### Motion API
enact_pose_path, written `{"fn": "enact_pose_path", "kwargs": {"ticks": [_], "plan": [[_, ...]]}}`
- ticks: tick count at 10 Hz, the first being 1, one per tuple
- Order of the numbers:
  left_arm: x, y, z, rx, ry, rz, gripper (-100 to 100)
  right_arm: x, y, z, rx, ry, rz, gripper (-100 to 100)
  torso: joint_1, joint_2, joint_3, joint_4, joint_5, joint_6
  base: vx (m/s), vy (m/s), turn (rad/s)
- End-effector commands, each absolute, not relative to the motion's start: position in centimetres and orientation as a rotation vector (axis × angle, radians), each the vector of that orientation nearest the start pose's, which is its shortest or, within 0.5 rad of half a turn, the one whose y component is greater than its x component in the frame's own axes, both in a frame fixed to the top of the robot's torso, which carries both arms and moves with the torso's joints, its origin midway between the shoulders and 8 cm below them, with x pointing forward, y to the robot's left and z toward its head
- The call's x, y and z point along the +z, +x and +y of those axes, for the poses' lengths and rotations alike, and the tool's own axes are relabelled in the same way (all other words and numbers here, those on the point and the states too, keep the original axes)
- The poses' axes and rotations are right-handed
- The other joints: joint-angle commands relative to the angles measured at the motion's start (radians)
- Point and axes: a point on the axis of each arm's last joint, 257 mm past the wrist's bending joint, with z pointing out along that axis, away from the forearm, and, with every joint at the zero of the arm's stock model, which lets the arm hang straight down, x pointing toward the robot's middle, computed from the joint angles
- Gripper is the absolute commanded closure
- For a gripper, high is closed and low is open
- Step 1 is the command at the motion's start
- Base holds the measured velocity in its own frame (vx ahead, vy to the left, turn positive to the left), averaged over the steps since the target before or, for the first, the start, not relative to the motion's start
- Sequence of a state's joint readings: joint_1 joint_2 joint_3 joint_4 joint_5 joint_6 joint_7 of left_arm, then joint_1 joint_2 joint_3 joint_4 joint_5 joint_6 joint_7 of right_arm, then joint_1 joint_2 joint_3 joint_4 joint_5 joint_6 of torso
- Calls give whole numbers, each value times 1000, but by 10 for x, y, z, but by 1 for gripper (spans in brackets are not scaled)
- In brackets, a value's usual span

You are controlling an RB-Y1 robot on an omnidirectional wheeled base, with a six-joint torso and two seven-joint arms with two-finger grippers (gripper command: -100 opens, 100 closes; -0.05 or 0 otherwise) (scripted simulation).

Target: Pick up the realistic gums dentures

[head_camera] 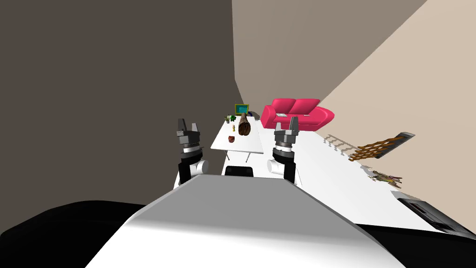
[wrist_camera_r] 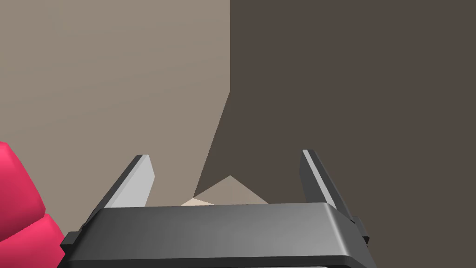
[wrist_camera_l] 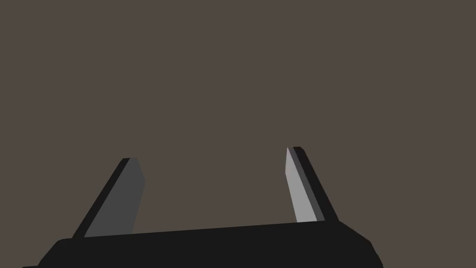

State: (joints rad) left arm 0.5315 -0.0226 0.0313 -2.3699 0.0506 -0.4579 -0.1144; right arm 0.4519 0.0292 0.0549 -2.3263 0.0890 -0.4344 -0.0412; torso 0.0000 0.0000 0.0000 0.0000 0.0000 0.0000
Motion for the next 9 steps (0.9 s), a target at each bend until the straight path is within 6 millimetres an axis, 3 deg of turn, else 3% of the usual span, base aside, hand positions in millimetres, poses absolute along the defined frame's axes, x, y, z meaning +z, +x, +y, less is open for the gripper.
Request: {"fn": "enact_pose_path", "kwargs": {"ticks": [1,9], "plan": [[44,331,294,-1191,-626,616,-100,48,351,-249,1358,626,611,0,0,0,0,0,0,0,0,-11,-4],[-3,370,298,-1163,-694,836,-100,48,351,-249,1358,627,611,0,-4,-1,0,0,-1,0,3,-50,-7]]}}
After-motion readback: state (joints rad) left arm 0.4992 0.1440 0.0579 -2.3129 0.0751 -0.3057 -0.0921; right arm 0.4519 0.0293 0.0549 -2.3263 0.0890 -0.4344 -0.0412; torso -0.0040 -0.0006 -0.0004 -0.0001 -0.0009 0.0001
